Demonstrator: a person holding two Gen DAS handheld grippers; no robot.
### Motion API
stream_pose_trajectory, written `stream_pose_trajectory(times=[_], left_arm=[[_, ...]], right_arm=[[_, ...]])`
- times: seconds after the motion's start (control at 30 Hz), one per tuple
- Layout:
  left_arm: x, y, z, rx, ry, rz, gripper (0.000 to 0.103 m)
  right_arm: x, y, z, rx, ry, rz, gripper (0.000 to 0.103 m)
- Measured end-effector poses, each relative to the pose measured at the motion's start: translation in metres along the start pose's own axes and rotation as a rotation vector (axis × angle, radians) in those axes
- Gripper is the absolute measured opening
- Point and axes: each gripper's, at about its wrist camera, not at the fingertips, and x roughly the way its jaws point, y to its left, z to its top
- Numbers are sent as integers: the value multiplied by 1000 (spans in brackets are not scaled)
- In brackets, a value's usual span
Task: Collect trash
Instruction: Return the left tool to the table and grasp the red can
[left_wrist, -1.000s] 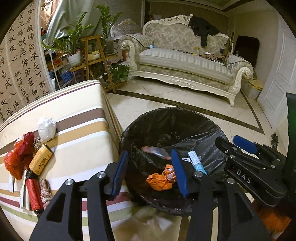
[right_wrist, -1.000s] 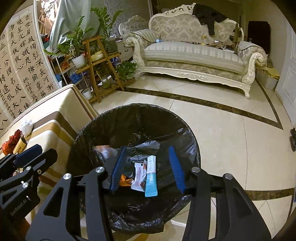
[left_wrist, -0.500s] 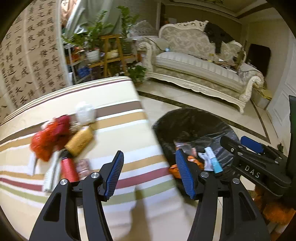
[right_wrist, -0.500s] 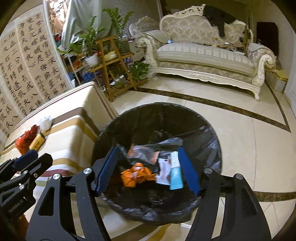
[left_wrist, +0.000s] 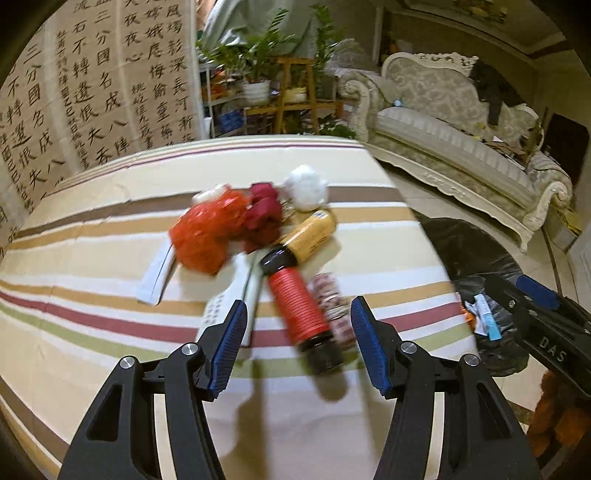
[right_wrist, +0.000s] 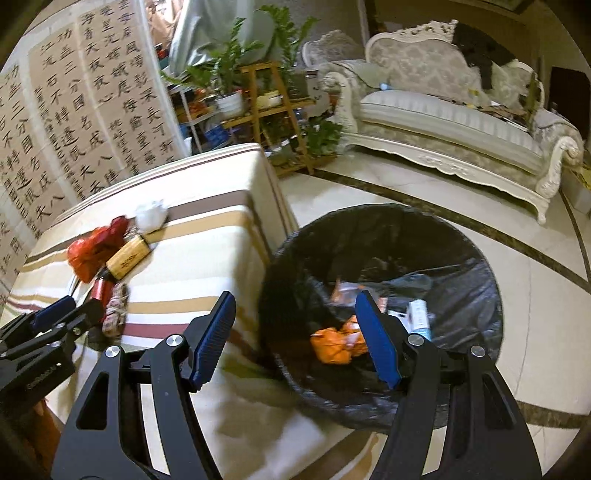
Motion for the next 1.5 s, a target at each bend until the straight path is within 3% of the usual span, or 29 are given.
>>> stream_pose_trajectory(times=[0.07, 0.3, 0.37, 0.83, 1.2, 1.37, 1.5], left_arm=[[2, 2, 0, -2, 9, 0, 49], [9, 2, -2, 0, 26, -13, 42], [11, 3, -2, -2, 30, -25, 31], [-4, 2, -6, 19, 3, -47, 28], [-27, 35, -11, -16, -36, -12, 28], [-29, 56, -14, -40, -44, 19, 28], [-27, 72, -16, -66, -38, 33, 28]], right_arm=[[0, 7, -1, -12, 4, 8, 66], [2, 18, -2, -31, 15, 17, 66], [2, 18, -2, -33, 17, 17, 66], [4, 34, -2, -63, 25, 38, 66], [8, 80, -4, -148, 44, 93, 66], [13, 106, -2, -193, 53, 121, 62], [19, 123, -3, -235, 73, 130, 52]])
